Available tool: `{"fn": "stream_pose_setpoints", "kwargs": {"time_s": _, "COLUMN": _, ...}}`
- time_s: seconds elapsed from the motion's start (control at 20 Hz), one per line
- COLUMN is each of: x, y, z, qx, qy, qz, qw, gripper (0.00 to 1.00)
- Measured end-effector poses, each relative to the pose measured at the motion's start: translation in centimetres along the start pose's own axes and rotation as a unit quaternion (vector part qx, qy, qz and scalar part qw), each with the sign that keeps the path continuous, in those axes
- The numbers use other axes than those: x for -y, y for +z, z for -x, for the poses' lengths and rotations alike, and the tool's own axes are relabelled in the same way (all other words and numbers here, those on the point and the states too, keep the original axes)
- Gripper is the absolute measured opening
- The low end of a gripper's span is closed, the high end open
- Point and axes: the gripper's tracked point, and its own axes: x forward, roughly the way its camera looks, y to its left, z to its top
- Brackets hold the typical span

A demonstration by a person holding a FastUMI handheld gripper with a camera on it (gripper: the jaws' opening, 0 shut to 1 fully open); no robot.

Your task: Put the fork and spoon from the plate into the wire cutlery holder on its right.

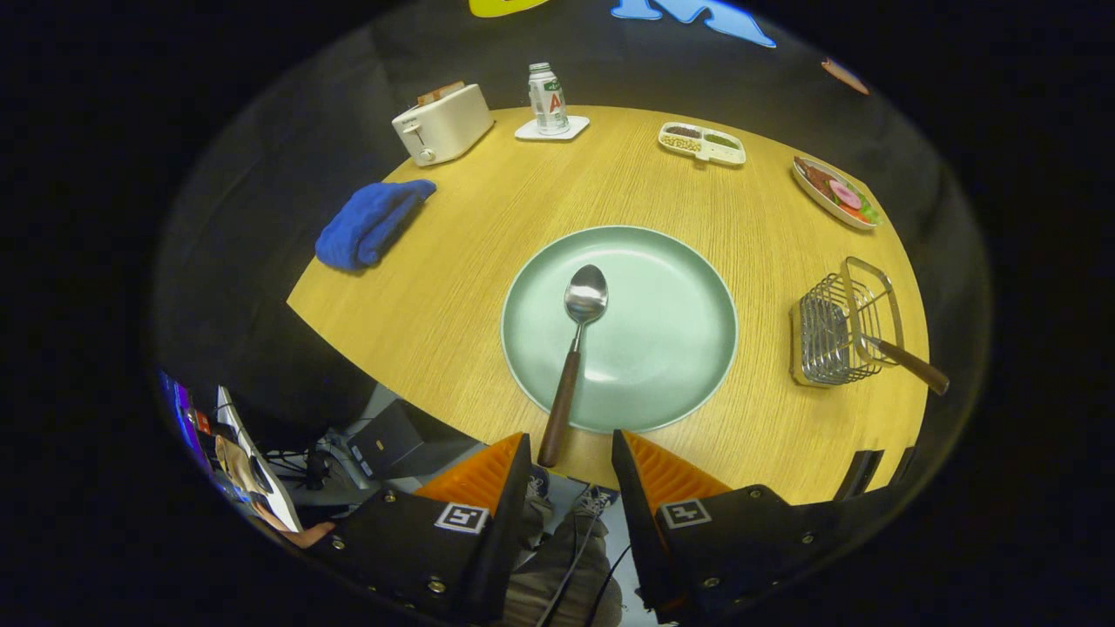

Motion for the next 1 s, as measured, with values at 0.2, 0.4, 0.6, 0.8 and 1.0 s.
{"fn": "stream_pose_setpoints", "kwargs": {"time_s": 0.2, "x": -0.4, "y": -0.9, "z": -1.5, "qx": -0.020, "qy": -0.002, "qz": -0.015, "qw": 1.000, "gripper": 0.57}}
{"fn": "stream_pose_setpoints", "kwargs": {"time_s": 0.4, "x": -0.5, "y": -1.5, "z": -2.8, "qx": -0.039, "qy": -0.006, "qz": -0.021, "qw": 0.999, "gripper": 0.57}}
{"fn": "stream_pose_setpoints", "kwargs": {"time_s": 0.6, "x": -0.8, "y": -1.9, "z": -4.0, "qx": -0.054, "qy": -0.010, "qz": -0.044, "qw": 0.998, "gripper": 0.43}}
{"fn": "stream_pose_setpoints", "kwargs": {"time_s": 0.8, "x": -0.2, "y": -1.8, "z": -4.2, "qx": -0.048, "qy": -0.019, "qz": -0.034, "qw": 0.998, "gripper": 0.12}}
{"fn": "stream_pose_setpoints", "kwargs": {"time_s": 1.0, "x": 1.3, "y": -1.3, "z": -2.5, "qx": -0.040, "qy": -0.037, "qz": 0.016, "qw": 0.998, "gripper": 0.03}}
